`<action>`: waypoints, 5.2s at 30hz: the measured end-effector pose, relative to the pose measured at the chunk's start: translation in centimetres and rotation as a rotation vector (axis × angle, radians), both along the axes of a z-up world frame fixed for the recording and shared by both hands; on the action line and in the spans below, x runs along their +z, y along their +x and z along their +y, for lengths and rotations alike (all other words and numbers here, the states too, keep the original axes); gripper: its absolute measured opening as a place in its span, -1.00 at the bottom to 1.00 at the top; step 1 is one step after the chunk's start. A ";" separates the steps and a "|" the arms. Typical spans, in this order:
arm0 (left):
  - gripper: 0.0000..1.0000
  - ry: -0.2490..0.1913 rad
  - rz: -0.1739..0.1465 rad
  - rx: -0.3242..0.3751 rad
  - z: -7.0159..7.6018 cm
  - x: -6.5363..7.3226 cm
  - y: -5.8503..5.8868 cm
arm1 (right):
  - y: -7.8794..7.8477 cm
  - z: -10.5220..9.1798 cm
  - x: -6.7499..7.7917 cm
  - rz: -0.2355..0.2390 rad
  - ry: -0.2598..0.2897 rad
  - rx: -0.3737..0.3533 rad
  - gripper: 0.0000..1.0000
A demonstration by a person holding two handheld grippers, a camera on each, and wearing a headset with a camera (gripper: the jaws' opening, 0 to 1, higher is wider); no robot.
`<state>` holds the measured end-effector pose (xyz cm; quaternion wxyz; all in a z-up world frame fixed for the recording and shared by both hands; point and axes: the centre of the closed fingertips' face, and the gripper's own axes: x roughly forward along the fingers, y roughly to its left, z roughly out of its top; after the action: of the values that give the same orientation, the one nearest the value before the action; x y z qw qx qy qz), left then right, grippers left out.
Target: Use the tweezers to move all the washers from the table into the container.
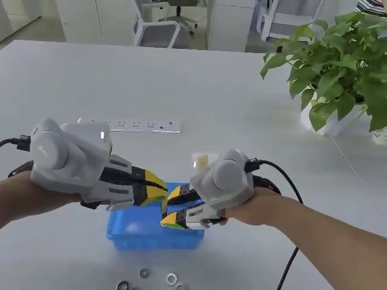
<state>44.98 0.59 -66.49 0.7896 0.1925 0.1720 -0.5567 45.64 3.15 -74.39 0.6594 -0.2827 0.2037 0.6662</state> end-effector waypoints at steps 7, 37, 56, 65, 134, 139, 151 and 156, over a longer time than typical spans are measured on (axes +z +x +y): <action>-0.89 0.015 -0.008 -0.014 0.1 0.8 -0.6 | -0.2 -1.2 1.5 -0.007 0.017 -0.050 -0.36; -0.89 0.014 -0.003 -0.068 -0.9 3.7 -4.5 | -3.8 -7.2 3.5 0.036 0.044 -0.220 0.26; -0.89 -0.017 0.026 -0.111 -3.0 2.1 -6.9 | -5.8 -8.9 2.1 0.076 0.031 -0.256 0.56; -0.89 -0.020 0.046 -0.119 -3.5 1.0 -7.7 | -6.4 -8.9 1.9 0.083 0.049 -0.255 0.69; -0.89 0.004 0.114 -0.172 -4.5 -3.0 -9.5 | -10.1 -6.4 -1.0 0.075 0.001 -0.069 -0.12; -0.89 0.010 0.113 -0.178 -4.4 -3.0 -9.7 | -10.3 -5.9 -1.7 0.039 -0.032 -0.033 -0.38; -0.89 0.016 0.117 -0.181 -4.4 -3.0 -9.9 | -10.4 -4.4 -2.6 0.018 -0.039 0.025 -0.67; -0.89 0.021 0.111 -0.177 -4.4 -2.9 -9.7 | -10.6 -4.0 -2.4 0.019 -0.039 0.038 -0.76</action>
<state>35.23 -3.83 -69.42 0.7246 0.1841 0.2036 -0.6321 34.99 -0.90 -76.83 0.6389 -0.2930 0.2175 0.6772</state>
